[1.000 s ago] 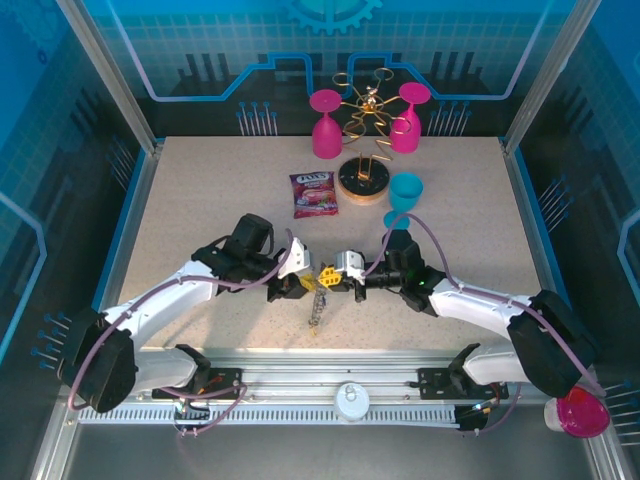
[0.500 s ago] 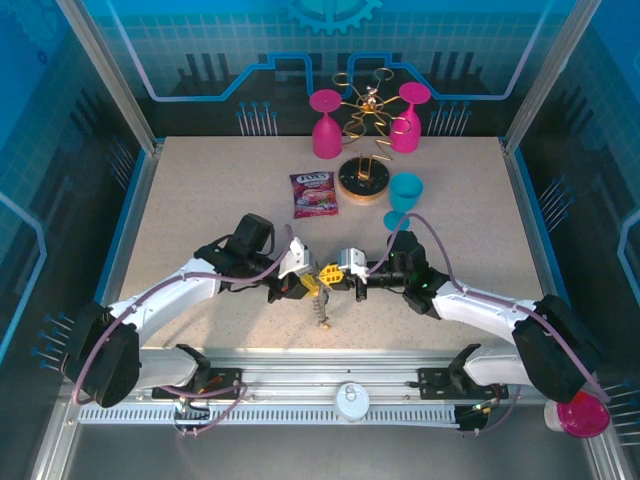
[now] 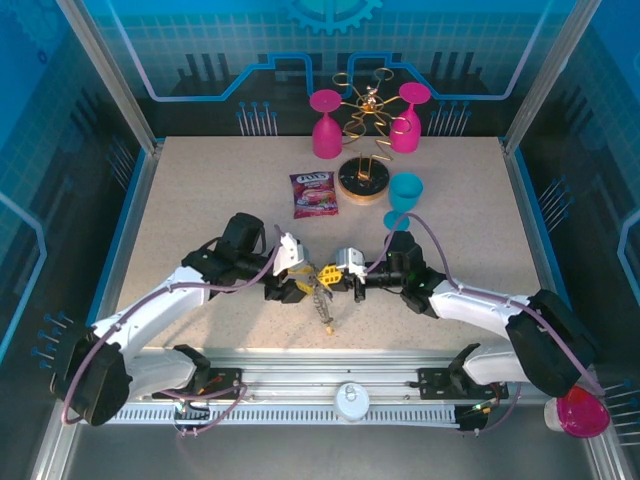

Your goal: Put the keys on the keyring

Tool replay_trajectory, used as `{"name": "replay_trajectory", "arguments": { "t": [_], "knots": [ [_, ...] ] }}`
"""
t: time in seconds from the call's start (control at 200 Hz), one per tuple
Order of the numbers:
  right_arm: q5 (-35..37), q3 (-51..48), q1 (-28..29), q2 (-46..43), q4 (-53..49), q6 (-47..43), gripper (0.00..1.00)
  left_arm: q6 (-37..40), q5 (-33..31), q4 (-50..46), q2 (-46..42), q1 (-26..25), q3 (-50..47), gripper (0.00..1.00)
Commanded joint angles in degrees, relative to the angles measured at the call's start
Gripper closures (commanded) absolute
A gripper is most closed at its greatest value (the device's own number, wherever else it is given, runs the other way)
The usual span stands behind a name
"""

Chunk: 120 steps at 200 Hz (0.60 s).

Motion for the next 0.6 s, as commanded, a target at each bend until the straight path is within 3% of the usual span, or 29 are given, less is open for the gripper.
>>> {"name": "replay_trajectory", "arguments": {
  "t": [0.0, 0.355, 0.595],
  "knots": [
    [0.23, 1.24, -0.1, -0.23, -0.24, -1.97, 1.0, 2.41, -1.3, -1.27, -0.93, 0.32, 0.78, 0.45],
    [0.13, 2.48, 0.68, 0.18, -0.98, -1.51, 1.0, 4.28, 0.99, -1.21, 2.68, -0.33, 3.13, 0.54],
    [0.75, 2.99, 1.16, 0.62, -0.7, -1.41, 1.0, 4.58, 1.87, -0.38, 3.85, -1.24, 3.6, 0.64]
  ]
}}
